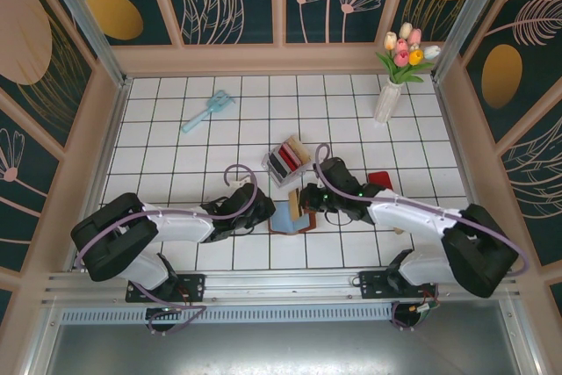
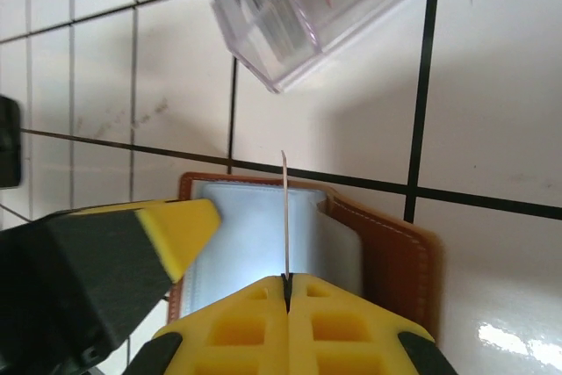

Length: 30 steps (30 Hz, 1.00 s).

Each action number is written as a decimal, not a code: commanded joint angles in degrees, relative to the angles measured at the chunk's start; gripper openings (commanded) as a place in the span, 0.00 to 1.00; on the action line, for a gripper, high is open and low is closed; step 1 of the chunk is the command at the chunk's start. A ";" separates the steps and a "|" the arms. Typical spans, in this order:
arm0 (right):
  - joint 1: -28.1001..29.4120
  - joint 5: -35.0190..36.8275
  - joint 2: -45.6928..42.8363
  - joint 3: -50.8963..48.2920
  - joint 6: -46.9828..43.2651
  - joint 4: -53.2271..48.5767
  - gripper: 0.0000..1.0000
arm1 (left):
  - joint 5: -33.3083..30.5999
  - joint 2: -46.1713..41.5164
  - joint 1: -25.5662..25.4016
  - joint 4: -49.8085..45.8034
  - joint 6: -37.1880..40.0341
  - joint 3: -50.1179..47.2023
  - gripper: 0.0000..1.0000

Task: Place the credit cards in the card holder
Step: Open the card holder at the center of the table, then insert the credit card into the card slot.

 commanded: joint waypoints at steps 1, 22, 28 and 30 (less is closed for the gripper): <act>-0.67 -0.35 -3.10 -3.02 0.83 1.42 0.00 | -0.41 0.84 -0.05 -1.49 0.37 0.37 0.11; -0.54 -5.56 3.29 -10.56 3.60 12.44 0.00 | 1.21 4.38 -0.09 0.59 -0.97 0.20 0.14; -0.50 -1.11 -2.75 -11.34 4.66 9.95 0.00 | 0.75 3.82 -0.17 0.57 -1.40 -0.50 0.16; -1.86 -1.58 -5.69 -11.63 4.36 9.99 0.00 | 0.48 3.47 -0.18 0.60 -1.67 -0.85 0.16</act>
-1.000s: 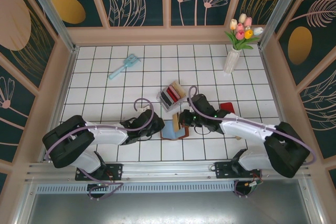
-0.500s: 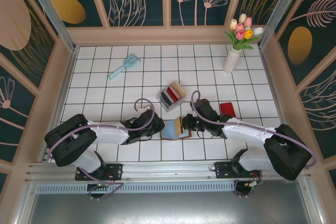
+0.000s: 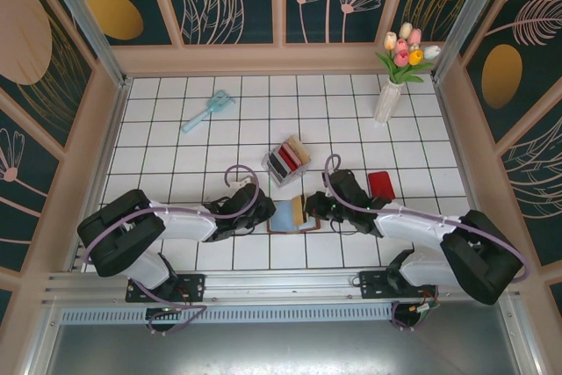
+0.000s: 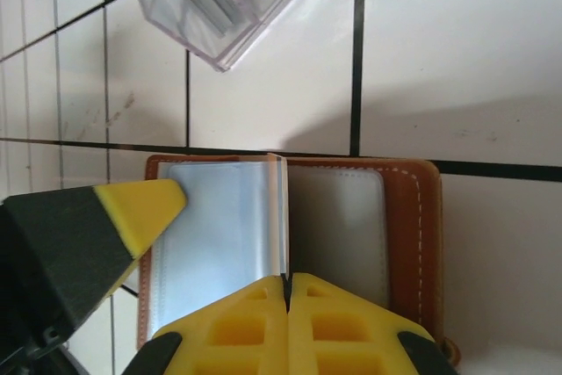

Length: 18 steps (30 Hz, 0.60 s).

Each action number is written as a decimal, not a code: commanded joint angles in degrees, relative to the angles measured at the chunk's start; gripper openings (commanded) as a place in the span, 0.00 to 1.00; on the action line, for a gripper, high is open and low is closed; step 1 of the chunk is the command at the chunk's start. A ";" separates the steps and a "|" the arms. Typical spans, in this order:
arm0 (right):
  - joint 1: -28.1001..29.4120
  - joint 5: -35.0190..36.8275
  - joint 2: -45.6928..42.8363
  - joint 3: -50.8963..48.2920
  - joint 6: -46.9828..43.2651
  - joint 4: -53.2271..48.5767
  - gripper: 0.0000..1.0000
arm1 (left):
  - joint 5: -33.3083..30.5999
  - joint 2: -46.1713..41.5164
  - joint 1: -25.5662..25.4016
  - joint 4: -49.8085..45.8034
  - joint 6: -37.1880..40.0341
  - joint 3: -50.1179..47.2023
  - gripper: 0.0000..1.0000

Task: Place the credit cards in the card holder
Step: Insert the credit card into the card slot.

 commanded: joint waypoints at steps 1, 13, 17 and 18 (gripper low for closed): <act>-0.89 -1.05 -4.47 -1.33 0.40 -0.55 0.00 | 0.69 0.79 -0.25 -0.81 -0.98 -1.00 0.16; -0.08 -0.45 0.87 -2.49 0.69 1.37 0.00 | 1.66 1.90 -0.36 0.10 -0.63 -0.04 0.18; 0.02 -1.88 2.29 -3.46 0.05 3.09 0.00 | 1.62 1.67 -0.38 0.11 -0.62 -0.04 0.19; 0.02 -2.86 3.21 -3.38 -0.04 3.59 0.00 | 1.58 1.74 -0.33 0.17 -0.56 -0.04 0.20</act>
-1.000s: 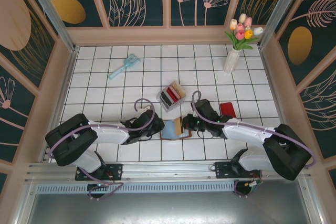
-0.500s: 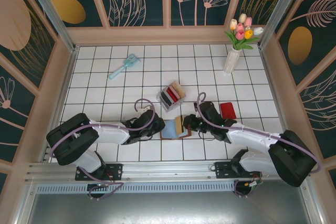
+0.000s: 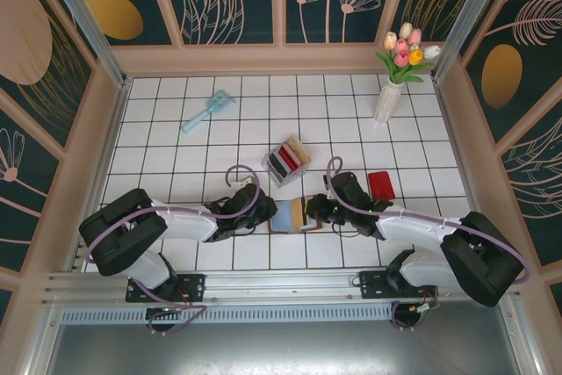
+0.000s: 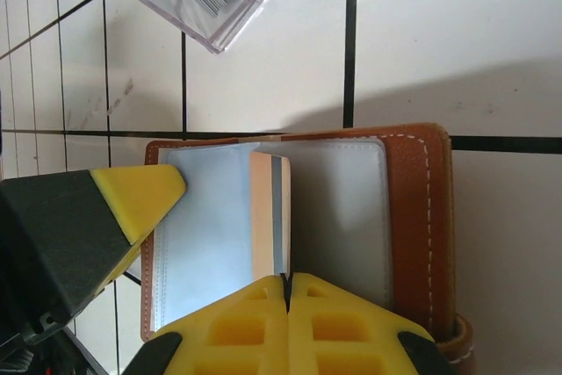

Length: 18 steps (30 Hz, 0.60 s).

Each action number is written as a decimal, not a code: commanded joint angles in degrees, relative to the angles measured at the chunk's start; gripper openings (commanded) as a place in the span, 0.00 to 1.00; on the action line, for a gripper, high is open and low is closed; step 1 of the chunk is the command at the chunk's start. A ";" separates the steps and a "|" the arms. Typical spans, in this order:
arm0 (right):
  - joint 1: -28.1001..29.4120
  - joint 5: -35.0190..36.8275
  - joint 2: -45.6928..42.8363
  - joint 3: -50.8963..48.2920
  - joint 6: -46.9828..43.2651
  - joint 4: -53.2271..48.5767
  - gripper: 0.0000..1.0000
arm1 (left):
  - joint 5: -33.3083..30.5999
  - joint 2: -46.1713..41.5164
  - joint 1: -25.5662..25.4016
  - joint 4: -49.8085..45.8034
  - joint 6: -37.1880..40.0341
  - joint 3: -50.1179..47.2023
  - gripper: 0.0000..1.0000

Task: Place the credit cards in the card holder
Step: Insert the credit card into the card slot.

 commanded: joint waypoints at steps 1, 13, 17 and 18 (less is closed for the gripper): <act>0.50 -1.61 2.92 -1.12 -0.62 1.16 0.00 | 1.12 1.32 -0.27 -0.83 -0.43 0.06 0.21; 2.38 -3.04 7.60 2.34 -1.30 0.73 0.00 | 1.74 1.84 -0.27 0.11 -0.51 -0.10 0.26; 2.67 -3.43 8.66 3.07 -1.40 1.84 0.00 | 1.99 2.00 -0.30 0.42 -0.53 -0.22 0.28; 2.68 -3.84 9.65 3.75 -1.51 1.88 0.00 | 2.08 2.06 -0.26 0.55 -0.61 -0.35 0.29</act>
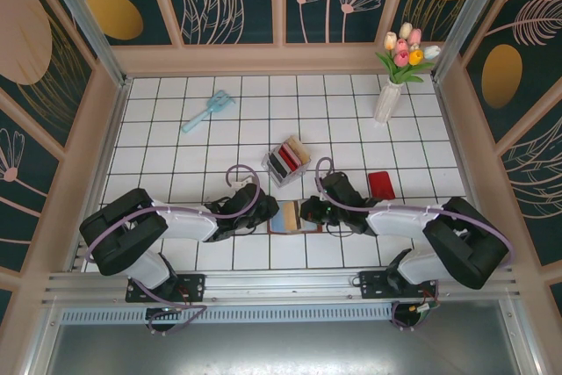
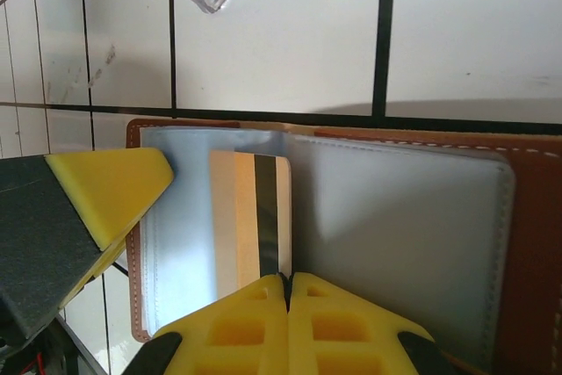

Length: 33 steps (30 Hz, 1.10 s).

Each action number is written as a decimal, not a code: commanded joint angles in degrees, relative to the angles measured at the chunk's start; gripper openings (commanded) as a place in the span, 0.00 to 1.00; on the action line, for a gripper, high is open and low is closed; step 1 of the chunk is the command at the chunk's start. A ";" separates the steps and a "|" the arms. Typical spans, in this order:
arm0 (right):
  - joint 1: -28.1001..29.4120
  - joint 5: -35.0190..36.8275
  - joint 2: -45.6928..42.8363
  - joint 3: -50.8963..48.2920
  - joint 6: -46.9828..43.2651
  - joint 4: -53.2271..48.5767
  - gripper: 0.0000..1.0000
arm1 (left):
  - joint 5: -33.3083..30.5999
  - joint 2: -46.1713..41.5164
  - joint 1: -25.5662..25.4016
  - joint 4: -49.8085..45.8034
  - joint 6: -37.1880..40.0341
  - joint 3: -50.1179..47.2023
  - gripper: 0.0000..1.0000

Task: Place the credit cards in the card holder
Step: Insert the credit card into the card slot.

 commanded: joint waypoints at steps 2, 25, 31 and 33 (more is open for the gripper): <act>1.14 -3.09 4.00 2.58 -1.07 -0.14 0.00 | 1.73 1.91 -0.31 -0.31 -0.56 -0.35 0.29; 0.34 -6.67 3.58 6.29 -3.58 -8.24 0.17 | 1.11 2.00 -0.31 -0.49 -1.40 -0.43 0.26; 0.66 -13.35 7.36 7.72 -1.42 -1.36 0.15 | 2.01 2.79 -0.29 0.58 -1.22 -0.01 0.27; 0.61 -13.06 8.15 8.86 -1.78 -2.14 0.16 | 1.99 2.75 -0.31 0.61 -1.32 0.18 0.27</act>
